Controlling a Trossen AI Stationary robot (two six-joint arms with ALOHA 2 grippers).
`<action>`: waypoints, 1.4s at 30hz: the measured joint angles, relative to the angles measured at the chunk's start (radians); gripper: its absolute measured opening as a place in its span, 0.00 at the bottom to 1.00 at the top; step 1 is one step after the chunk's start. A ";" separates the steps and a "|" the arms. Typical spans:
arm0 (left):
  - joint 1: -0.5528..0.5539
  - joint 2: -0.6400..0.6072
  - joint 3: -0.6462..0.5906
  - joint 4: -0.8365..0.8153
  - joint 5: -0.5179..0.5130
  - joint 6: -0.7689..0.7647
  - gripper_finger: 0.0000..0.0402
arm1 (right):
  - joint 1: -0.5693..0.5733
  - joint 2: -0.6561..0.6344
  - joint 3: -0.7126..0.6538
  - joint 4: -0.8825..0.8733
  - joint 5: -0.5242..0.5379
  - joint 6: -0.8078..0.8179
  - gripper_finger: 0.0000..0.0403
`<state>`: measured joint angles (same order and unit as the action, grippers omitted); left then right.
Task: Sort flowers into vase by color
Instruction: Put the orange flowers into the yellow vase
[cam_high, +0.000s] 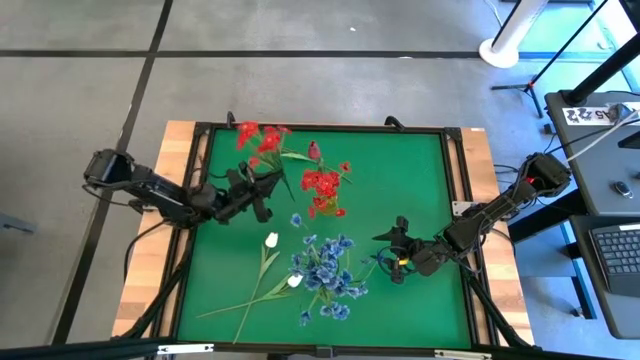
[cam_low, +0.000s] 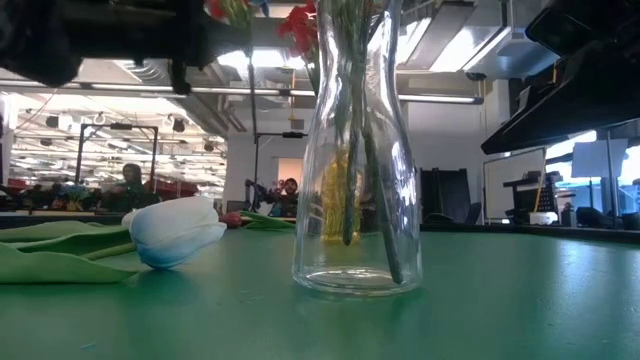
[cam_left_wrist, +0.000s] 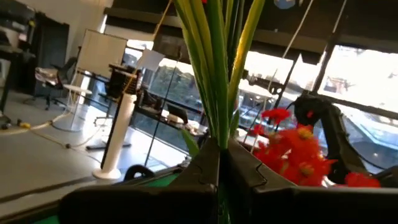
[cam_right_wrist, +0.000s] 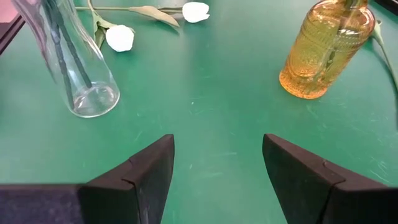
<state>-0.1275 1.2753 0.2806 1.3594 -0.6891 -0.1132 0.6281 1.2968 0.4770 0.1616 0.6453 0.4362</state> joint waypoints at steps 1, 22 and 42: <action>0.021 0.013 0.001 0.001 0.023 -0.020 0.00 | 0.000 0.000 0.000 0.000 0.000 0.000 0.60; 0.174 0.291 0.307 -0.013 0.272 0.016 0.00 | 0.000 0.000 0.000 0.006 0.025 0.002 0.60; 0.156 0.385 0.373 -0.176 0.273 0.027 0.00 | 0.000 0.000 0.000 0.004 0.017 0.003 0.60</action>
<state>0.0287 1.6604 0.6537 1.1832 -0.4164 -0.0861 0.6277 1.2968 0.4774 0.1654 0.6624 0.4397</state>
